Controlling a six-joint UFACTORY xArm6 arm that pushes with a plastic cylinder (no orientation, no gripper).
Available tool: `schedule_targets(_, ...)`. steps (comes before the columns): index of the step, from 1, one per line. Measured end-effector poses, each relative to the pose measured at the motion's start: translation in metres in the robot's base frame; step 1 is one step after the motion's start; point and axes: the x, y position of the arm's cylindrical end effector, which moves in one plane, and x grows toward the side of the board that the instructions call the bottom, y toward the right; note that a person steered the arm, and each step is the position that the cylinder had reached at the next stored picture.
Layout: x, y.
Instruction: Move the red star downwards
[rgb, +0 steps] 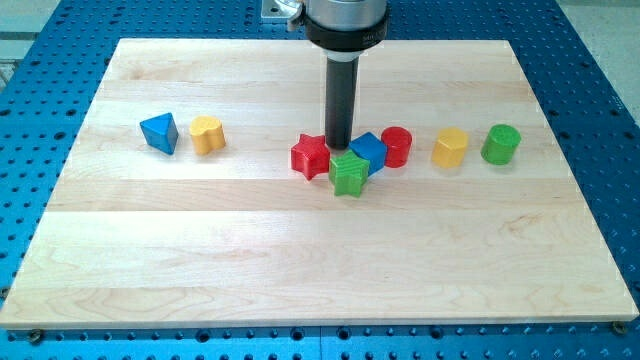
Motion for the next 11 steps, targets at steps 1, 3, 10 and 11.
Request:
schedule_targets(1,0.009,0.036)
schedule_targets(3,-0.019,0.071)
schedule_targets(10,0.104,0.008)
schedule_targets(11,0.101,0.041)
